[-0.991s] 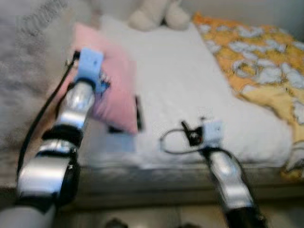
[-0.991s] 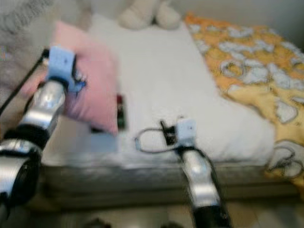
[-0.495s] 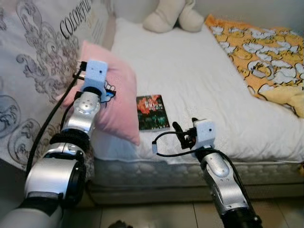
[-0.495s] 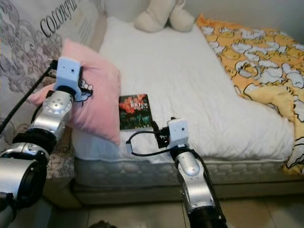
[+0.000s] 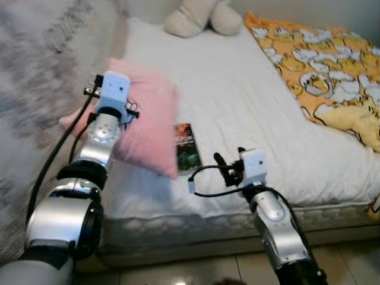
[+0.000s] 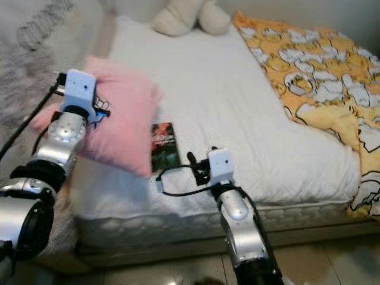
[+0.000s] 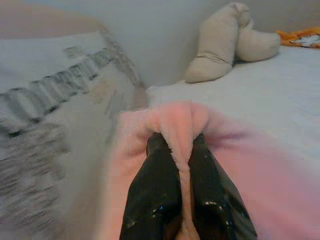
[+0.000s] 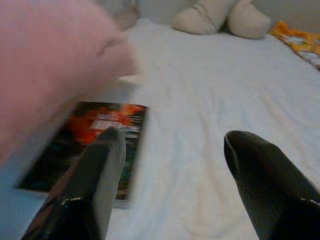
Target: Clean up the room
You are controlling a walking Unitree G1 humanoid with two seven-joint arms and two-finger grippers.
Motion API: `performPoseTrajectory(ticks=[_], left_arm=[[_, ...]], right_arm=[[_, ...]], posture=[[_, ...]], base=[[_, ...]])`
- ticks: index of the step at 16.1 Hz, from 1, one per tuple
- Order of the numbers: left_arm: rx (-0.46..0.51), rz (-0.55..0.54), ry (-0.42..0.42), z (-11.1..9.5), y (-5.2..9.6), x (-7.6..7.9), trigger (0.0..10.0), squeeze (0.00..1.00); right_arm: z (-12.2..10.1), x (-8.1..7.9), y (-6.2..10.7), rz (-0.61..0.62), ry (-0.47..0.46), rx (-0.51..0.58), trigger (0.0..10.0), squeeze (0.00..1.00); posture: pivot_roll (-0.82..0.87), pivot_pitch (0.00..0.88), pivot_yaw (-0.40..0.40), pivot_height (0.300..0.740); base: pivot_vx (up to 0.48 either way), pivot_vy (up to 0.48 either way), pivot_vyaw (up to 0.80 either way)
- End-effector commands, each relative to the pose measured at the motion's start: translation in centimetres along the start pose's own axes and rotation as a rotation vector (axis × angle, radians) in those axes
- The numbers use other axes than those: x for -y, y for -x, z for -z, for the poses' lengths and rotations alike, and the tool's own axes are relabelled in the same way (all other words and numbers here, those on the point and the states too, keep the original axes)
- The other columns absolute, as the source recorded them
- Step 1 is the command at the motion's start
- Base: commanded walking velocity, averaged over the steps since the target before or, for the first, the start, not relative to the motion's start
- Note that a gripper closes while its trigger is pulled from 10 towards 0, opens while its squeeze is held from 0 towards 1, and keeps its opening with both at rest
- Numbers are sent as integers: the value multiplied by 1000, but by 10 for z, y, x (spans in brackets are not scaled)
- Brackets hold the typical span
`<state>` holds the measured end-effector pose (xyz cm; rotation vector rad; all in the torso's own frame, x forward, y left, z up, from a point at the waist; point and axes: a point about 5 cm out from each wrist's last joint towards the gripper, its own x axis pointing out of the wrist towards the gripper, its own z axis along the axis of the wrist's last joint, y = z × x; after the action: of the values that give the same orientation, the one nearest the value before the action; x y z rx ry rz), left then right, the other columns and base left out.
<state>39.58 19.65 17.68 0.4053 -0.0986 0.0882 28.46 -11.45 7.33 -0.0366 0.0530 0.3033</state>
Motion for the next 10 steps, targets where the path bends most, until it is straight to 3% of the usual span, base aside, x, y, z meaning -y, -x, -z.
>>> performPoseTrajectory(ticks=[1,3,5,6,8,10], left_arm=[[51,-28,-7,-15,-6,-2,10000,0],[22,-102,-31,-9,-5,-12,10000,0],[-16,-184,-44,0,-2,-22,10000,0],[-53,-262,-132,16,5,-31,10000,0],[-115,-269,-193,37,15,-29,10000,0],[-170,-261,-180,50,22,-25,10000,0]], right_arm=[[2,9,5,25,6,-12,10000,0],[3,10,8,19,10,-22,10000,0],[5,11,10,16,12,-32,10000,0],[6,11,12,-1,25,-49,10000,0],[5,16,18,-21,51,-66,10000,0],[3,25,23,-19,78,-76,10000,0]], posture=[[-51,0,-22,740],[-56,7,-27,740],[-60,14,-35,740],[-80,28,-61,740],[-109,42,-88,740],[-123,47,-92,740]], base=[[480,0,0],[437,0,0],[0,0,0],[0,0,0],[0,0,0],[0,0,0]])
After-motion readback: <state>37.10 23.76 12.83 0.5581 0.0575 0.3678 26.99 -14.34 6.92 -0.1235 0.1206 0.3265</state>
